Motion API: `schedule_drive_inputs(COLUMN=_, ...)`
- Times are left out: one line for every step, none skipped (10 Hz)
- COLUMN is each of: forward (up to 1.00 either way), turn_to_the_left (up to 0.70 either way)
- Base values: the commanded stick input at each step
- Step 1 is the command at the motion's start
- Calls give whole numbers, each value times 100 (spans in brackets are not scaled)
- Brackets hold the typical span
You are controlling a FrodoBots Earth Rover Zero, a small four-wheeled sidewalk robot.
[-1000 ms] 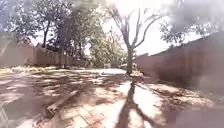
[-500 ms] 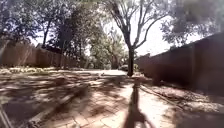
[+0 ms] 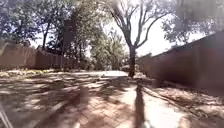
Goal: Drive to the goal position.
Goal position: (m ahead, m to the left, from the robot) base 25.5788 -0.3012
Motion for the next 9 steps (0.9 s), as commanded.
schedule_drive_inputs(forward=70, turn_to_the_left=0)
schedule_drive_inputs(forward=70, turn_to_the_left=0)
schedule_drive_inputs(forward=70, turn_to_the_left=0)
schedule_drive_inputs(forward=70, turn_to_the_left=0)
schedule_drive_inputs(forward=70, turn_to_the_left=0)
schedule_drive_inputs(forward=70, turn_to_the_left=0)
schedule_drive_inputs(forward=70, turn_to_the_left=0)
schedule_drive_inputs(forward=70, turn_to_the_left=0)
schedule_drive_inputs(forward=70, turn_to_the_left=0)
